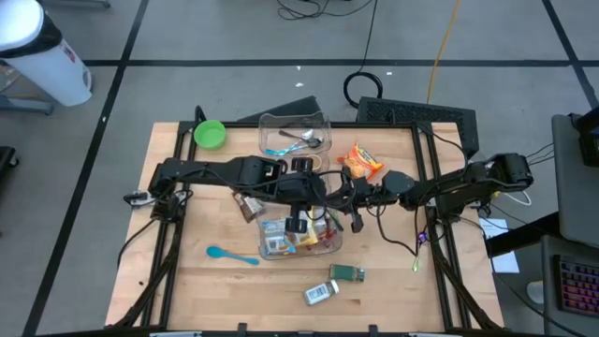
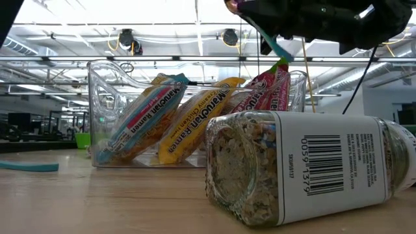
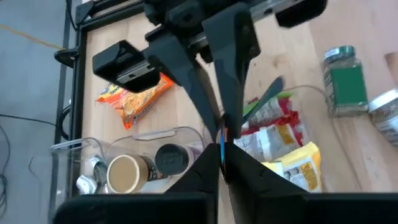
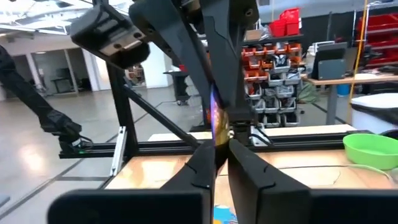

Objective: Pick & Place Food Item
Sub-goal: Put the left blue spoon into the top transparent bin

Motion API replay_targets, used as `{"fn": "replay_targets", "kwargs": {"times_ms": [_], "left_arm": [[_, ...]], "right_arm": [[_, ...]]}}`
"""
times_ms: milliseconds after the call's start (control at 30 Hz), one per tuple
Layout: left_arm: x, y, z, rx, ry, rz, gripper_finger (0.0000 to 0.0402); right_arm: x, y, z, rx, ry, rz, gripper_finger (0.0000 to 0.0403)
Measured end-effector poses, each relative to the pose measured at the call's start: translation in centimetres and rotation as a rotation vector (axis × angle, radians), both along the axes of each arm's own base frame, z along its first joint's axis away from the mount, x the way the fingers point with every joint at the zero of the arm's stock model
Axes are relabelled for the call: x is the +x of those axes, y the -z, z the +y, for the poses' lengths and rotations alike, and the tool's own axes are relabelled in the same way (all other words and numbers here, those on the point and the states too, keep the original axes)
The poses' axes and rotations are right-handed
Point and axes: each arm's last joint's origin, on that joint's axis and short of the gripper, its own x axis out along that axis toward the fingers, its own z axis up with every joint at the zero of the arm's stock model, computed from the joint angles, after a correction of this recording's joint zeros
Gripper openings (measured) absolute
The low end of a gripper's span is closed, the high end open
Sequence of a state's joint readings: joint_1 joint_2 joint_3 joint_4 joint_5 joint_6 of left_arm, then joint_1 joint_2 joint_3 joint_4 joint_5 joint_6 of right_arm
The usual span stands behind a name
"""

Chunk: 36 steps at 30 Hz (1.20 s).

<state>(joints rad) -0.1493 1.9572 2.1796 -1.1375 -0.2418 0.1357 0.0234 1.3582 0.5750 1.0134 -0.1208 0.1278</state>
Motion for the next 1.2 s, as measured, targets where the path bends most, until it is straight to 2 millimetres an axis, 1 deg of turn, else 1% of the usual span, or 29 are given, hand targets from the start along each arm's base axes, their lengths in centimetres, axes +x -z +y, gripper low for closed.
{"fn": "replay_targets", "kwargs": {"times_ms": [100,200,500,600,700,800,933,1067,1200], "left_arm": [[0.2,-0.1,-0.1,-0.017,0.007,-0.023,0.0038],[0.3,-0.2,-0.2,-0.018,0.015,-0.036,0.0062],[0.3,-0.3,-0.1,-0.018,0.012,-0.043,0.0115],[0.4,-0.3,0.0,0.019,0.032,-0.045,0.0142],[0.3,-0.7,0.2,0.118,0.019,-0.059,0.0169],[-0.2,-1.7,0.5,0.178,-0.012,-0.099,0.0191],[-1.7,-3.6,0.7,0.175,-0.028,-0.156,0.0210],[-3.5,-5.1,1.1,0.172,-0.054,-0.172,0.0218],[-5.9,-6.3,1.4,0.106,-0.123,-0.160,0.0216]], "right_arm": [[0.0,0.0,0.0,-0.003,-0.010,-0.004,0.0018],[0.0,0.0,0.0,-0.003,-0.010,-0.005,0.0005],[0.0,-0.3,0.0,-0.020,-0.005,-0.034,0.0001],[-0.1,-0.4,0.0,-0.021,-0.005,-0.047,0.0001],[-0.1,-0.6,-0.1,-0.045,0.021,-0.059,0.0001],[-0.2,-0.8,-0.2,-0.071,0.086,-0.072,0.0001],[-0.3,-1.0,-0.2,-0.105,0.098,-0.080,0.0000],[-0.5,-1.3,-0.2,-0.135,0.089,-0.083,0.0000],[-0.8,-1.4,-0.2,-0.142,0.095,-0.069,0.0000]]}}
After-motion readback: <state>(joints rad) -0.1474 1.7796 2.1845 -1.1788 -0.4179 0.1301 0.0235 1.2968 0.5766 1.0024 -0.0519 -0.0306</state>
